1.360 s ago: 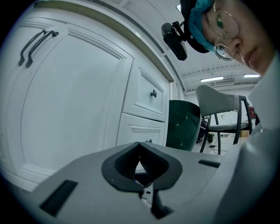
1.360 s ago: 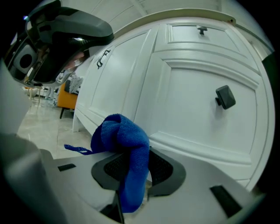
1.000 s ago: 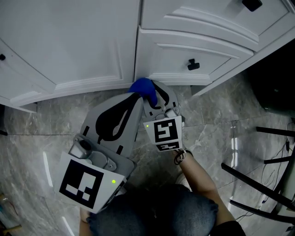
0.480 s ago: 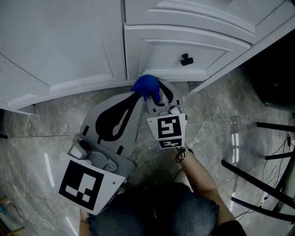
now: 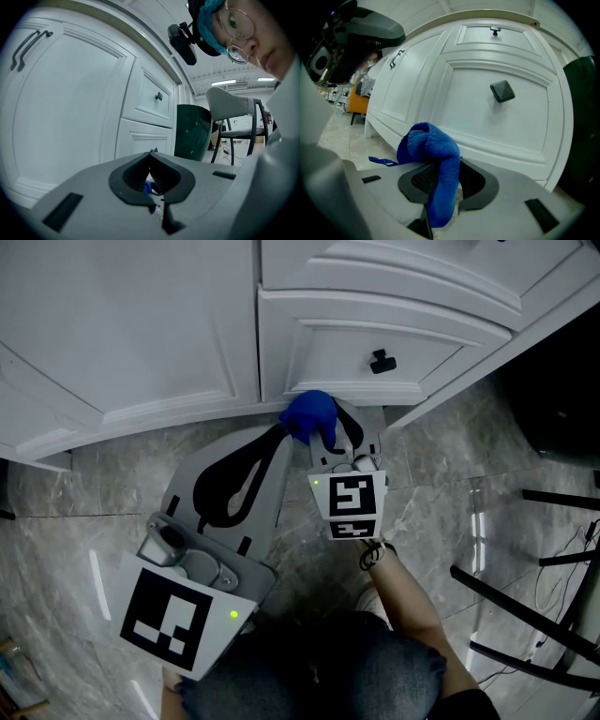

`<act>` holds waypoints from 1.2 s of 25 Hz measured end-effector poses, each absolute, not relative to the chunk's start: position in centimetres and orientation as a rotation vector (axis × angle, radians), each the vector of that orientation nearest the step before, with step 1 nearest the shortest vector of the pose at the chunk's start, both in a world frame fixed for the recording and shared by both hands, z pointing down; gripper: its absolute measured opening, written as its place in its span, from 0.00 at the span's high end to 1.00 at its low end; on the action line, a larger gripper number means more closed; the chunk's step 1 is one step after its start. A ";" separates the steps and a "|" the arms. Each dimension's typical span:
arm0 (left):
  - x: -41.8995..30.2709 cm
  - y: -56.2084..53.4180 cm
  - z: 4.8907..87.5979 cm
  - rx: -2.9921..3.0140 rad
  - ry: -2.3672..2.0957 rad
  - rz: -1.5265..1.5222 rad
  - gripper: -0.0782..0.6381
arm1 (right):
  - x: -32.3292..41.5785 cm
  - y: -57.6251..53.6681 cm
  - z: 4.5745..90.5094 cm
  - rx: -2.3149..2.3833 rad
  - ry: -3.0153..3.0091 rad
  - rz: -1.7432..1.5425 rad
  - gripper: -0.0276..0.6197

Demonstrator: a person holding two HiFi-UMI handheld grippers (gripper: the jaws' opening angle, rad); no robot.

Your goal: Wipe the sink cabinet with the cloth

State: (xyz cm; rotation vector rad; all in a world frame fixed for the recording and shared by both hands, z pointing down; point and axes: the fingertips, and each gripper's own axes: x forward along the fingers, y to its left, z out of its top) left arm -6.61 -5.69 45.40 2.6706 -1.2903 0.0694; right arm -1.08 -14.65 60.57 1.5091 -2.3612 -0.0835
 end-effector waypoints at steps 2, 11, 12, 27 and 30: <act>-6.6 -5.7 45.4 2.672 -1.288 0.069 0.89 | -0.6 -14.7 60.6 1.527 -2.346 -0.079 0.78; -6.7 -5.7 45.5 2.665 -1.298 0.072 0.89 | 0.8 -15.0 60.8 1.567 -2.309 -0.062 0.78; -6.7 -5.7 45.5 2.665 -1.298 0.072 0.89 | 1.0 -15.0 60.8 1.573 -2.304 -0.058 0.78; -6.8 -5.5 45.1 2.669 -1.305 0.066 0.89 | 2.7 -15.3 61.0 1.620 -2.274 -0.027 0.78; -6.7 -5.5 45.1 2.672 -1.300 0.068 0.89 | 3.2 -15.3 61.0 1.633 -2.265 -0.022 0.78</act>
